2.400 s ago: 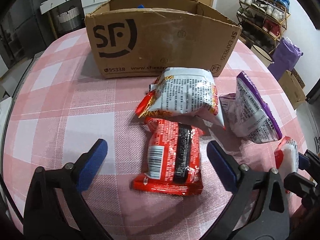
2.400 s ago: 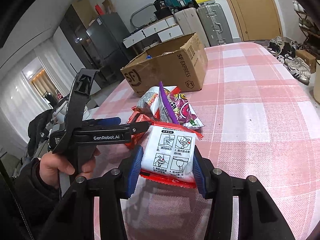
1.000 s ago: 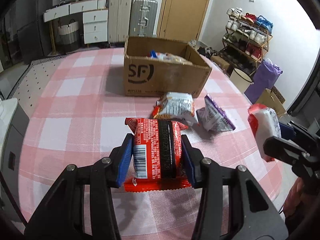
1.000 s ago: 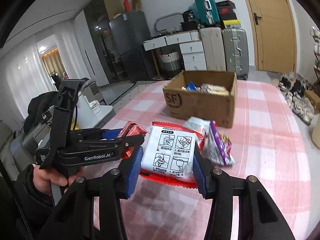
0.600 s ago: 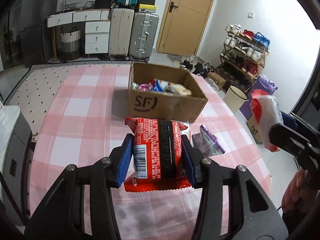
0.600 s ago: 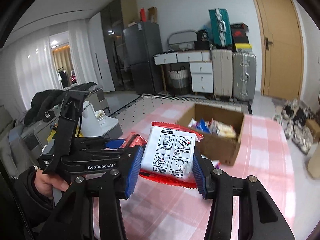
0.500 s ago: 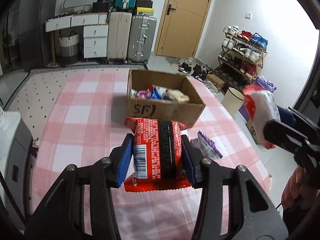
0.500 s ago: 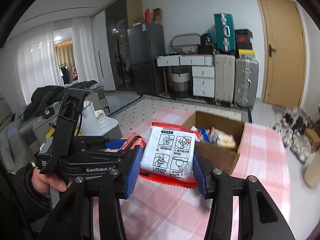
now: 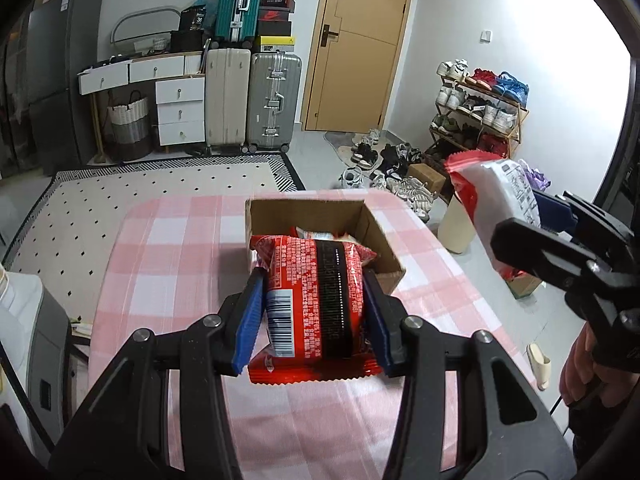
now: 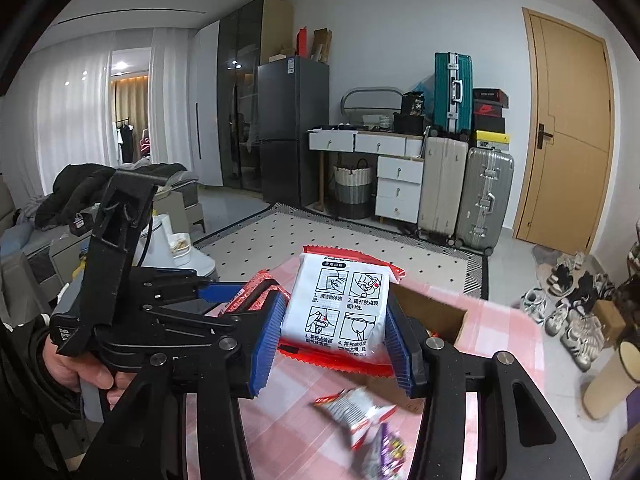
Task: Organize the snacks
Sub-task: 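Lift both held packets and carry them over the cardboard box, then open both grippers to drop the packets into the box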
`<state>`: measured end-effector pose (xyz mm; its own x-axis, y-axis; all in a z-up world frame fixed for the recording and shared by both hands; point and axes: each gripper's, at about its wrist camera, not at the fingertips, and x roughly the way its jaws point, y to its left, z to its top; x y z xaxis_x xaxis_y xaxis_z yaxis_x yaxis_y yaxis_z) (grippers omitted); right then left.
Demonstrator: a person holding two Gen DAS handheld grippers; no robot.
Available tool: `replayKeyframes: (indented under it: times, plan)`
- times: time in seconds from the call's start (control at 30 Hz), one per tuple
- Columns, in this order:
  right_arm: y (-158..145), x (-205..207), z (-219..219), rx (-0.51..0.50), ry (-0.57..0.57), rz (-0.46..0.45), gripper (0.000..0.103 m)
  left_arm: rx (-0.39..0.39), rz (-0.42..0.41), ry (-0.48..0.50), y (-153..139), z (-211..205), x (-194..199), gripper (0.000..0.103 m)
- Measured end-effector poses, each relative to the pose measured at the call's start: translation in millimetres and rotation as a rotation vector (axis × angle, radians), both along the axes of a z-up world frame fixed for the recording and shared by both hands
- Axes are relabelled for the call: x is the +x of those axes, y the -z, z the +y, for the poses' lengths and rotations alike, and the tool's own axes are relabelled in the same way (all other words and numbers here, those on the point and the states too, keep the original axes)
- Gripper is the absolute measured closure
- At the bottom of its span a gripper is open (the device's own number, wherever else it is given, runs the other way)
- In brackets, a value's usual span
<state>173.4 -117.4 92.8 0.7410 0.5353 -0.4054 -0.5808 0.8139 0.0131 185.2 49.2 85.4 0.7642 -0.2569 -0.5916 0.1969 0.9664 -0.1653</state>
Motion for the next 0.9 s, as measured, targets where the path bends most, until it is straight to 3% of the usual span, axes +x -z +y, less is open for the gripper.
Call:
replayKeyframes:
  times: [0.27,0.53,0.9]
  plan:
    - [-11,52,-15,0.003,0.069,0.018,0.055,-0.041,0.015,-0.015,-21,-3,38,0.06]
    - [-13,102,-22,-0.001,0.1,0.046,0.055,-0.028,0.034,-0.025,-25,-15,82,0.06]
    - [18,188,-24,-0.002,0.146,0.177,0.055,-0.011,0.089,-0.042,1,-36,154,0.06]
